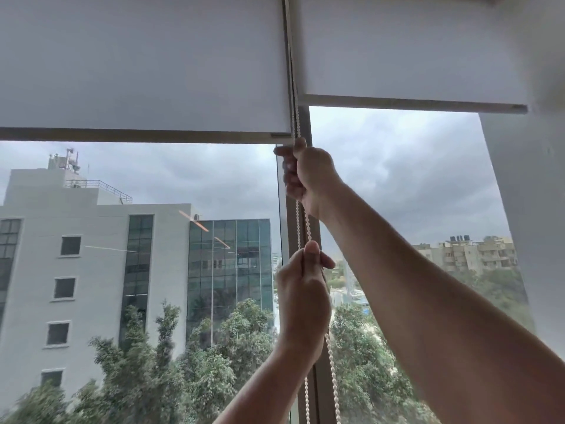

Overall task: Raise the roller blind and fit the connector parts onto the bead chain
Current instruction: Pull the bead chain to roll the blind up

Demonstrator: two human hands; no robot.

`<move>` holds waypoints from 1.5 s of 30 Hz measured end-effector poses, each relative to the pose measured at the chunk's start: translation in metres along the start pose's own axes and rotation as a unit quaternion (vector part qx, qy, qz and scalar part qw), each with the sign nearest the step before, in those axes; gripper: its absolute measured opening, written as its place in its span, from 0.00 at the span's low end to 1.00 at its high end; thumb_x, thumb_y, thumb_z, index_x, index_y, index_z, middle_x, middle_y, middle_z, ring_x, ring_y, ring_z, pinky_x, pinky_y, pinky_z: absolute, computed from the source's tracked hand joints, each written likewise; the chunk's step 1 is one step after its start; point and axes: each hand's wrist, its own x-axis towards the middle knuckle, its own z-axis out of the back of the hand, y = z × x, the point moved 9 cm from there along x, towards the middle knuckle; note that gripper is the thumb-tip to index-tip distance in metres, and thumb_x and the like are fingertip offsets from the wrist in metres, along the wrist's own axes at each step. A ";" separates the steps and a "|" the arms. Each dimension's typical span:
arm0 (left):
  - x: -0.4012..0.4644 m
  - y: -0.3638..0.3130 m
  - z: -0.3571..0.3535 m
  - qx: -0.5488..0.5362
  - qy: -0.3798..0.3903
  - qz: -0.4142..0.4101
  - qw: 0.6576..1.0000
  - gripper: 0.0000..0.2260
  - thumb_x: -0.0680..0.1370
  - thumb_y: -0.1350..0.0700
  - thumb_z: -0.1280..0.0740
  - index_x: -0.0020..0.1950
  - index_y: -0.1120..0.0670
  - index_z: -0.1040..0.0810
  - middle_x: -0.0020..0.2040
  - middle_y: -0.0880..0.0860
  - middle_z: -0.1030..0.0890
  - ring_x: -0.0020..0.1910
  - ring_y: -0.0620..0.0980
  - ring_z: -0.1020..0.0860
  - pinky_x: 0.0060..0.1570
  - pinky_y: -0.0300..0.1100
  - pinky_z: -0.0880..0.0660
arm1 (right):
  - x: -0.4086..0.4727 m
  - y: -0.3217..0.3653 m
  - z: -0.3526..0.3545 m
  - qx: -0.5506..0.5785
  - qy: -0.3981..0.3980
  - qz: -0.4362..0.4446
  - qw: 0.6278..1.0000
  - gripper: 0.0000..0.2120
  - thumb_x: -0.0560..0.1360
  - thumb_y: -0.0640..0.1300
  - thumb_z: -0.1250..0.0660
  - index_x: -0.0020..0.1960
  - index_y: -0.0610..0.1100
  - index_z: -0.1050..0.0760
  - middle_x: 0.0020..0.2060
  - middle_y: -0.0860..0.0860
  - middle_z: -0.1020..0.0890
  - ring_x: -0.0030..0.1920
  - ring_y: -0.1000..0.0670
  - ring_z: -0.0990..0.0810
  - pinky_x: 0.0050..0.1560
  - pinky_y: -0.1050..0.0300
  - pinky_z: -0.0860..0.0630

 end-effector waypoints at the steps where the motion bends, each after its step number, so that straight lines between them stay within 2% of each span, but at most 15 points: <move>1: 0.001 0.000 0.003 -0.002 0.002 -0.004 1.000 0.20 0.84 0.53 0.41 0.32 0.50 0.22 0.25 0.52 0.35 0.23 0.48 0.40 0.26 0.45 0.46 | 0.000 0.003 -0.001 0.005 -0.019 0.015 1.000 0.19 0.84 0.48 0.47 0.42 0.44 0.23 0.23 0.54 0.32 0.18 0.57 0.37 0.19 0.66 0.41; 3: 0.006 0.000 0.010 -0.013 0.014 -0.009 1.000 0.21 0.84 0.53 0.41 0.32 0.51 0.21 0.23 0.51 0.35 0.21 0.46 0.40 0.24 0.41 0.46 | -0.001 0.007 -0.002 0.011 -0.046 0.054 0.997 0.19 0.82 0.42 0.47 0.36 0.46 0.25 0.22 0.54 0.33 0.17 0.57 0.39 0.20 0.66 0.44; 6: 0.012 0.006 0.016 -0.040 0.065 0.015 0.997 0.20 0.83 0.50 0.40 0.33 0.51 0.19 0.22 0.45 0.35 0.19 0.42 0.39 0.21 0.33 0.41 | -0.006 0.012 -0.003 -0.008 -0.054 0.110 0.992 0.20 0.82 0.44 0.46 0.33 0.48 0.27 0.17 0.57 0.34 0.15 0.56 0.39 0.20 0.67 0.44; 8: 0.018 0.006 0.020 -0.015 0.096 0.020 0.995 0.21 0.81 0.46 0.40 0.34 0.51 0.17 0.23 0.46 0.31 0.21 0.44 0.34 0.22 0.35 0.35 | -0.012 0.011 -0.003 -0.025 -0.052 0.132 0.990 0.20 0.81 0.44 0.46 0.32 0.49 0.28 0.16 0.57 0.35 0.15 0.56 0.39 0.20 0.67 0.44; 11: 0.038 -0.004 0.029 0.001 0.076 0.016 0.997 0.19 0.79 0.41 0.38 0.38 0.51 0.16 0.29 0.52 0.23 0.28 0.51 0.25 0.33 0.43 0.25 | -0.020 0.003 0.002 -0.039 -0.049 0.146 0.987 0.21 0.79 0.41 0.46 0.30 0.49 0.27 0.18 0.56 0.34 0.16 0.55 0.39 0.22 0.65 0.42; 13: 0.055 -0.016 0.031 -0.007 0.056 0.022 0.998 0.18 0.79 0.41 0.40 0.45 0.52 0.18 0.34 0.53 0.20 0.35 0.51 0.22 0.36 0.44 0.23 | -0.027 -0.002 0.007 -0.052 -0.052 0.146 0.987 0.22 0.80 0.45 0.45 0.28 0.50 0.26 0.20 0.55 0.33 0.19 0.54 0.37 0.25 0.61 0.41; 17: 0.086 -0.057 0.020 -0.004 0.046 0.016 0.999 0.18 0.83 0.45 0.44 0.52 0.55 0.19 0.41 0.56 0.17 0.37 0.48 0.18 0.32 0.39 0.21 | -0.045 -0.009 0.008 -0.052 -0.036 0.160 0.985 0.23 0.81 0.48 0.44 0.29 0.51 0.25 0.20 0.57 0.27 0.20 0.57 0.28 0.24 0.61 0.31; 20: 0.104 -0.091 0.001 0.013 0.064 0.010 0.998 0.16 0.84 0.47 0.43 0.56 0.57 0.21 0.45 0.56 0.18 0.41 0.49 0.18 0.38 0.41 0.21 | -0.057 -0.011 0.011 -0.079 -0.043 0.187 0.978 0.23 0.82 0.45 0.44 0.31 0.54 0.23 0.20 0.59 0.27 0.21 0.59 0.31 0.25 0.59 0.35; 24: 0.118 -0.126 -0.030 0.002 0.087 0.030 0.996 0.16 0.85 0.48 0.44 0.47 0.57 0.24 0.37 0.54 0.21 0.34 0.51 0.22 0.35 0.42 0.24 | -0.071 -0.017 0.016 -0.080 -0.048 0.196 0.976 0.18 0.78 0.43 0.43 0.31 0.49 0.27 0.22 0.54 0.33 0.25 0.52 0.38 0.30 0.49 0.40; 27: 0.123 -0.129 -0.045 -0.044 0.070 0.068 0.994 0.16 0.85 0.50 0.44 0.44 0.57 0.26 0.23 0.48 0.30 0.19 0.42 0.33 0.21 0.33 0.38 | -0.077 -0.020 0.016 -0.073 -0.041 0.196 0.977 0.16 0.76 0.48 0.43 0.30 0.49 0.29 0.22 0.52 0.35 0.23 0.51 0.40 0.27 0.52 0.43; 29: 0.124 -0.124 -0.047 -0.048 0.040 0.061 0.996 0.17 0.85 0.54 0.44 0.39 0.57 0.25 0.19 0.46 0.36 0.15 0.42 0.40 0.17 0.31 0.46 | -0.082 -0.022 0.017 -0.085 -0.039 0.202 0.975 0.18 0.78 0.49 0.44 0.30 0.49 0.30 0.23 0.50 0.36 0.24 0.50 0.41 0.27 0.51 0.44; 34: 0.110 -0.119 -0.038 0.040 -0.003 -0.023 0.999 0.19 0.83 0.56 0.42 0.33 0.52 0.23 0.22 0.47 0.34 0.20 0.47 0.38 0.26 0.40 0.41 | -0.082 -0.045 0.032 -0.065 0.018 0.179 0.981 0.25 0.84 0.48 0.44 0.29 0.51 0.26 0.21 0.52 0.35 0.21 0.54 0.40 0.24 0.62 0.43; 37: 0.105 -0.120 -0.028 0.060 -0.014 -0.064 0.996 0.20 0.83 0.58 0.43 0.33 0.51 0.22 0.23 0.44 0.31 0.25 0.47 0.35 0.34 0.46 0.36 | -0.073 -0.052 0.036 -0.061 0.050 0.129 0.988 0.26 0.82 0.59 0.47 0.32 0.49 0.24 0.25 0.45 0.31 0.22 0.52 0.35 0.24 0.62 0.36; 42: 0.085 -0.114 -0.025 0.059 -0.021 -0.059 0.996 0.17 0.82 0.57 0.42 0.34 0.52 0.22 0.25 0.48 0.28 0.26 0.49 0.29 0.30 0.41 0.31 | -0.038 -0.023 0.048 -0.046 -0.028 0.080 0.995 0.28 0.80 0.66 0.49 0.43 0.47 0.20 0.32 0.49 0.17 0.30 0.53 0.20 0.28 0.62 0.25; 45: 0.066 -0.096 -0.023 0.045 -0.007 -0.058 0.997 0.18 0.82 0.58 0.41 0.34 0.53 0.23 0.23 0.45 0.28 0.25 0.46 0.32 0.28 0.41 0.36 | -0.018 0.008 0.035 0.003 -0.017 0.072 0.997 0.26 0.80 0.63 0.45 0.44 0.44 0.20 0.30 0.51 0.18 0.30 0.54 0.19 0.29 0.62 0.24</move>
